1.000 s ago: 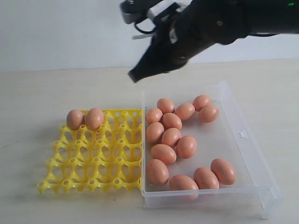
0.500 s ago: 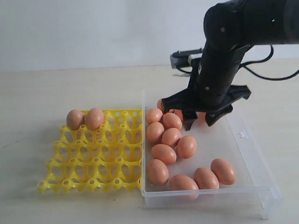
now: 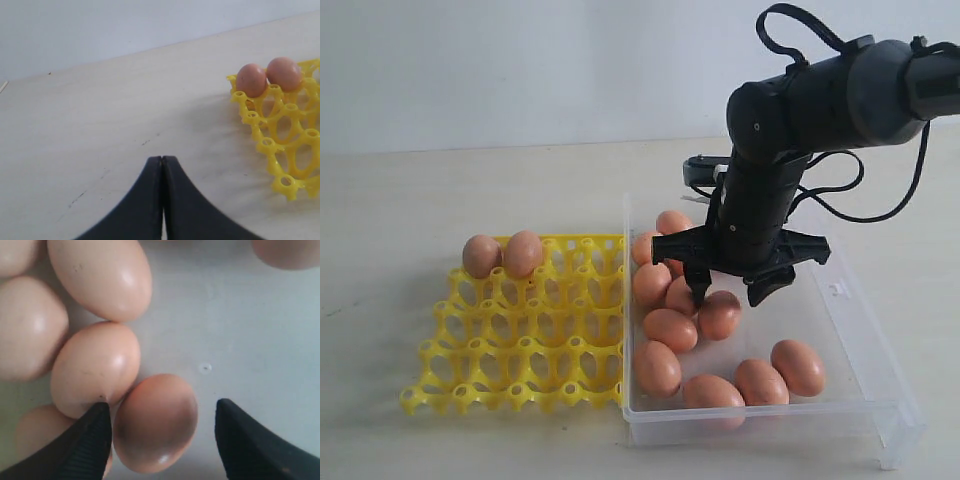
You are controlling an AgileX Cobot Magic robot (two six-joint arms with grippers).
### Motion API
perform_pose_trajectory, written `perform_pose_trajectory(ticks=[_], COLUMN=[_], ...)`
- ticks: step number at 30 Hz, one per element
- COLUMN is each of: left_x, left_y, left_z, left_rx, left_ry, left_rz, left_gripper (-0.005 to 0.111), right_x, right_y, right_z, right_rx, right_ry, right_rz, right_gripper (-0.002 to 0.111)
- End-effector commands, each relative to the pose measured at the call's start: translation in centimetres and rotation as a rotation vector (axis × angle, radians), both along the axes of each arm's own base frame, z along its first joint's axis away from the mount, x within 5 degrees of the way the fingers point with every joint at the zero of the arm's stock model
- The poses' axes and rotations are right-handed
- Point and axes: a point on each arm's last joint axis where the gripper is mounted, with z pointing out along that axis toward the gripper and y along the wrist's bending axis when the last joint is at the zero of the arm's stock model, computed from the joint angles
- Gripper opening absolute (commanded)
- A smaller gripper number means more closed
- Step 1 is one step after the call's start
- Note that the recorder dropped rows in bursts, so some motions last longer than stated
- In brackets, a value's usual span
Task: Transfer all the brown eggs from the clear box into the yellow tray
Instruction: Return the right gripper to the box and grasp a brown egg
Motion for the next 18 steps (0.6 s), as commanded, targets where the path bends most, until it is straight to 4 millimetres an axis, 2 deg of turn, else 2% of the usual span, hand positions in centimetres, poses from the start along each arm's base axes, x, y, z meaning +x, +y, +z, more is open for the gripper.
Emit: perform_pose_trajectory(ticks=[1, 10, 13, 17, 18], left_x=[0.0, 0.0, 0.0, 0.0, 0.0], left_y=[0.0, 0.0, 0.0, 0.0, 0.0], left_z=[0.2, 0.2, 0.2, 0.2, 0.2], left_rx=[0.000, 0.000, 0.000, 0.000, 0.000], left_ry=[-0.017, -0.017, -0.017, -0.017, -0.017], left_rz=[-0.001, -0.001, -0.001, -0.001, -0.001], left_gripper=[0.000, 0.000, 0.000, 0.000, 0.000], right_x=[0.5, 0.7, 0.8, 1.0, 1.0], right_y=[0.0, -0.1, -0.2, -0.5, -0.5], right_z=[-0.5, -2.5, -2.7, -2.7, -2.5], right_rx=[0.014, -0.011, -0.027, -0.065, -0.074], right_ry=[-0.023, 0.014, 0.006, -0.015, -0.019], right_rz=[-0.016, -0.035, -0.018, 0.041, 0.068], right_gripper=[0.060, 0.058, 0.039, -0.001, 0.000])
